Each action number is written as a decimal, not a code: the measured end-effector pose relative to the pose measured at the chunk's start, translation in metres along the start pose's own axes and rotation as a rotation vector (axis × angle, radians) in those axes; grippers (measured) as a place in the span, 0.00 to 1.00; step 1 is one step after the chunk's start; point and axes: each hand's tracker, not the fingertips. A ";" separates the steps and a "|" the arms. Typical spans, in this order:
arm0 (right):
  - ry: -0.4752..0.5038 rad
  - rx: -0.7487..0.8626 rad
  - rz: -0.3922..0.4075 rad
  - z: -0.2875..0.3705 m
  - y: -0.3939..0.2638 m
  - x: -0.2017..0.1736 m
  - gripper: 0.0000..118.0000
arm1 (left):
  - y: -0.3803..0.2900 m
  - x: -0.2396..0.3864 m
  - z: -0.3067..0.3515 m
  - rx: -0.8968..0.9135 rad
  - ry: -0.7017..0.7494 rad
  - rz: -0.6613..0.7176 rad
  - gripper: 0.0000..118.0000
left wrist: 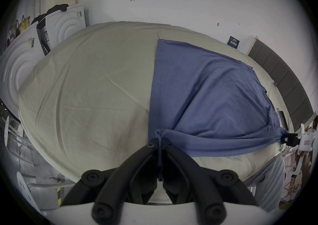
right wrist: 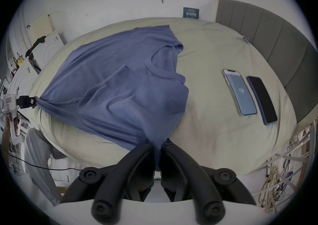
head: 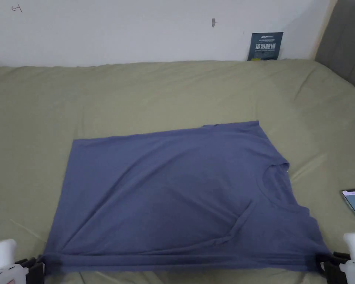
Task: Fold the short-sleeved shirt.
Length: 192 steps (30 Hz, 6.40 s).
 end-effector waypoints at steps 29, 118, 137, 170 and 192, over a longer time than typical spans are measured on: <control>0.056 0.053 0.010 -0.094 0.197 0.016 0.06 | 0.166 0.032 -0.080 0.028 0.015 -0.042 0.00; 0.102 -0.026 -0.129 -0.030 0.054 0.013 0.12 | 0.058 0.010 -0.001 -0.080 0.072 -0.066 0.02; 0.048 0.035 -0.153 0.008 0.004 -0.002 0.90 | -0.007 -0.008 0.032 -0.039 0.023 0.019 1.00; -0.009 0.332 -0.040 0.004 0.058 -0.075 0.01 | 0.173 0.023 -0.119 -0.001 0.086 -0.063 0.00; -0.014 0.204 -0.056 -0.049 0.105 -0.049 0.01 | 0.197 0.021 -0.167 -0.165 0.029 -0.049 0.00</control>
